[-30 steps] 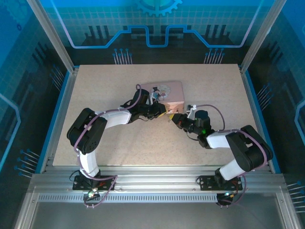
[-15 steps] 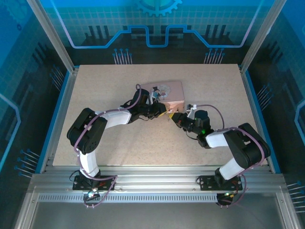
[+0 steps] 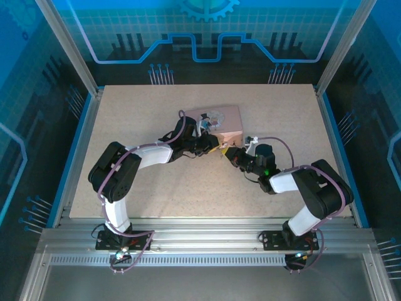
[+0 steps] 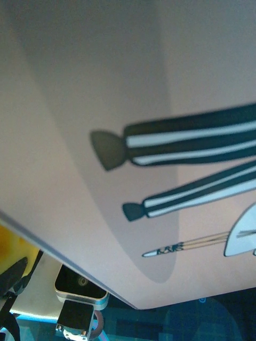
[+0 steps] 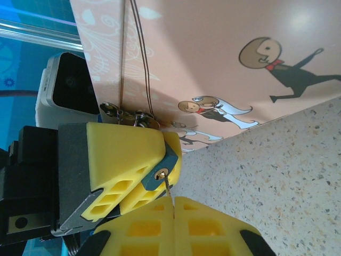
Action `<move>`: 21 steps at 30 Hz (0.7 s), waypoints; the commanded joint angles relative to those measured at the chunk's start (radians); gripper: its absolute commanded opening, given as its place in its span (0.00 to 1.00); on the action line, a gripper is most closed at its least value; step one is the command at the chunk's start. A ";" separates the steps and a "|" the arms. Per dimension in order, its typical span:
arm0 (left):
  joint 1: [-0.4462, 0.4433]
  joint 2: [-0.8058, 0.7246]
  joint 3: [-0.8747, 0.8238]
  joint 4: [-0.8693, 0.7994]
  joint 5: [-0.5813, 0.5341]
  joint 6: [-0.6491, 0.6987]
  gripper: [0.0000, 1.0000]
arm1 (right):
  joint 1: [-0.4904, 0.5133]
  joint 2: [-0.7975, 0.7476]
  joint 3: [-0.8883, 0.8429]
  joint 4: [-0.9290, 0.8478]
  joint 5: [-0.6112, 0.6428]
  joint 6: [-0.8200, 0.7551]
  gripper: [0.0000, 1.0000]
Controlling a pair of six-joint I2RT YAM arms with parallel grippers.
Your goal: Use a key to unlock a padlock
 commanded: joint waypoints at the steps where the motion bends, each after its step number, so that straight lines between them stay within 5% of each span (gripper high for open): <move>1: -0.008 0.017 -0.013 0.034 0.070 -0.038 0.16 | 0.014 0.001 0.012 0.052 0.018 0.009 0.00; 21: -0.008 0.013 -0.024 0.050 0.072 -0.047 0.16 | 0.012 -0.020 -0.010 0.059 0.028 0.013 0.00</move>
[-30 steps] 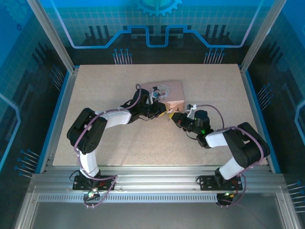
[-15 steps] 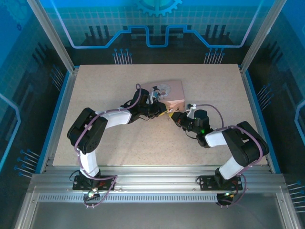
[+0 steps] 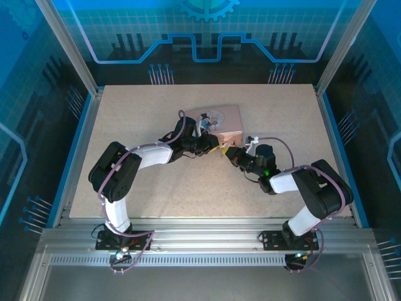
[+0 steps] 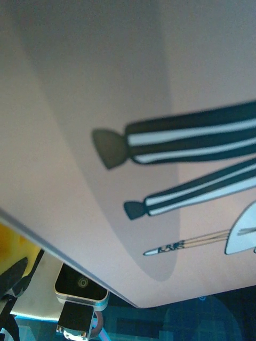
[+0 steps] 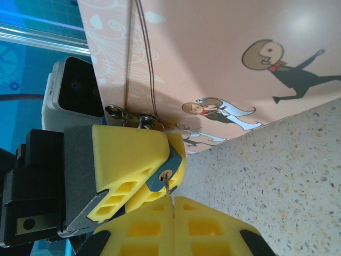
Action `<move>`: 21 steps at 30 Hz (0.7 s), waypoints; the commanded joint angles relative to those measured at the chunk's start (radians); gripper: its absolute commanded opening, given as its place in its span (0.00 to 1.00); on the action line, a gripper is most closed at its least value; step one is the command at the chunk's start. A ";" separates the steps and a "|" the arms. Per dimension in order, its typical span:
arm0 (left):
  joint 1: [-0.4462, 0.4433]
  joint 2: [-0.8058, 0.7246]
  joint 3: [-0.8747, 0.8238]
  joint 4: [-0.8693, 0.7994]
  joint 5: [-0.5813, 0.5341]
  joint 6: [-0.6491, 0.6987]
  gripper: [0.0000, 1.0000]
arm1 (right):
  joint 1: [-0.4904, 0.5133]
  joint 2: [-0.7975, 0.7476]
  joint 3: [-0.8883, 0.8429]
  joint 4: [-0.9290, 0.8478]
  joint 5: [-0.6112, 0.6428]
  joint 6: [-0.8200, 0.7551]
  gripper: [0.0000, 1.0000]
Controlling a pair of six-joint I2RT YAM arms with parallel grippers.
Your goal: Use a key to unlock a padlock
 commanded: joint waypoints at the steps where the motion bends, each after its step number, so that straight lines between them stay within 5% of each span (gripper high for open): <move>1: -0.008 0.013 -0.020 0.035 0.073 -0.046 0.16 | 0.014 -0.019 -0.003 0.038 0.020 0.002 0.00; 13: -0.008 0.007 -0.041 0.100 0.091 -0.072 0.15 | 0.013 0.022 0.038 0.062 0.011 0.043 0.00; 21: -0.008 0.008 -0.055 0.196 0.119 -0.113 0.12 | 0.001 0.113 0.051 0.143 -0.012 0.206 0.00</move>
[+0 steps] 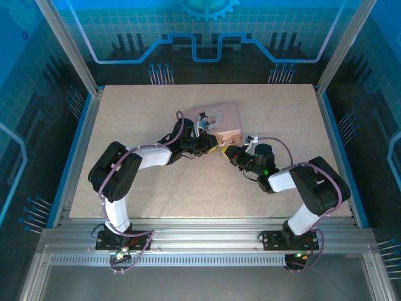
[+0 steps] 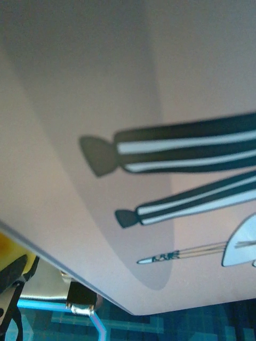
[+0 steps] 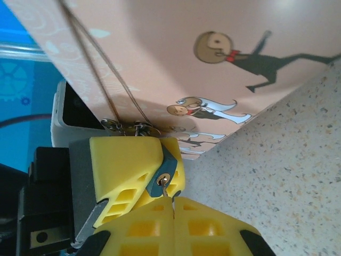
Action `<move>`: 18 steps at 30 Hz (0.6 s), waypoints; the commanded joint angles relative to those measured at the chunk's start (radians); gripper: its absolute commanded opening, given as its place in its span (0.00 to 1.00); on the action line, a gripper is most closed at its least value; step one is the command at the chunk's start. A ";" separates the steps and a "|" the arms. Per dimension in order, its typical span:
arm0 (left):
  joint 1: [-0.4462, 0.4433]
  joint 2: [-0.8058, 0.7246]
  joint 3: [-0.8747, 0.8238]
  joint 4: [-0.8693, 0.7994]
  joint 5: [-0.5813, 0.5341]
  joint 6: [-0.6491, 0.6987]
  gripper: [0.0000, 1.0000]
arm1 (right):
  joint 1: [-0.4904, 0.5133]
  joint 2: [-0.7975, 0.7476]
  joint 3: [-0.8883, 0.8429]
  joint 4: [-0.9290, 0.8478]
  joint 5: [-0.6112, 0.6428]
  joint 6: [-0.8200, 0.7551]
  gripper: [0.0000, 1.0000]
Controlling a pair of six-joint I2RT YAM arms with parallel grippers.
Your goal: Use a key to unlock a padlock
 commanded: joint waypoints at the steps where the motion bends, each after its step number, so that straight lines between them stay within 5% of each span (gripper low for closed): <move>1: -0.019 0.006 -0.009 0.095 0.120 -0.065 0.12 | -0.002 0.063 0.032 0.102 -0.007 0.109 0.00; 18: -0.020 0.012 -0.021 0.160 0.161 -0.095 0.11 | -0.031 0.283 0.065 0.343 -0.045 0.345 0.00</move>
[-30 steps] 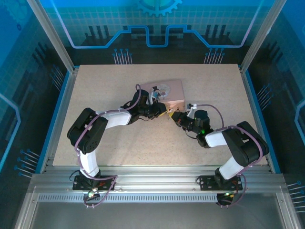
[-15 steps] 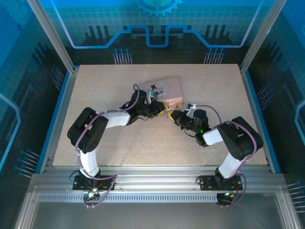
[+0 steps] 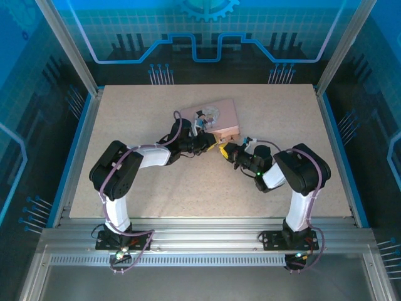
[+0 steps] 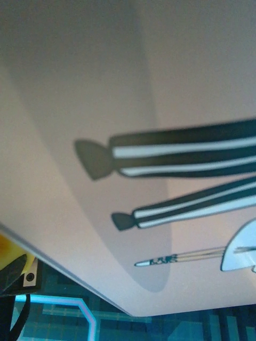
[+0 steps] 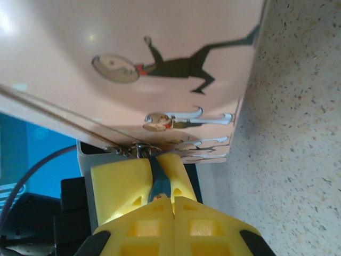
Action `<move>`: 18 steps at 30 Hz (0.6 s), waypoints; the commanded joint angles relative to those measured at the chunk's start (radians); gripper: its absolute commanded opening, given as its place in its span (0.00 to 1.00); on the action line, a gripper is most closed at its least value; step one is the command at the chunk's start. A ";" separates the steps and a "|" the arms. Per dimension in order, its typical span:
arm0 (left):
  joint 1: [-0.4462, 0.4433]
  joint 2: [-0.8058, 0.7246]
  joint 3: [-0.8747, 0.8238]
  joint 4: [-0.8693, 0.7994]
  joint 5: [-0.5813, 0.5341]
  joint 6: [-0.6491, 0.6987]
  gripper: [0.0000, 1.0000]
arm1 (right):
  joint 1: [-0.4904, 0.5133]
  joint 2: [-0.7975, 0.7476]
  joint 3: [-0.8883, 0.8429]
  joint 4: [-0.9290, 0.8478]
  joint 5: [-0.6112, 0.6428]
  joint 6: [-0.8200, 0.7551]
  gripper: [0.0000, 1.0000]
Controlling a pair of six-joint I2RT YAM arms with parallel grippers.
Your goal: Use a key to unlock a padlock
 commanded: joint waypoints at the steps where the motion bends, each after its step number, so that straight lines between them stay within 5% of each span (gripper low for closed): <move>1: -0.035 -0.006 -0.002 0.083 0.162 -0.064 0.11 | -0.011 0.049 0.029 0.021 -0.002 0.057 0.00; 18: -0.053 0.002 0.001 0.065 0.186 -0.061 0.07 | 0.006 0.049 0.090 -0.086 0.012 0.034 0.00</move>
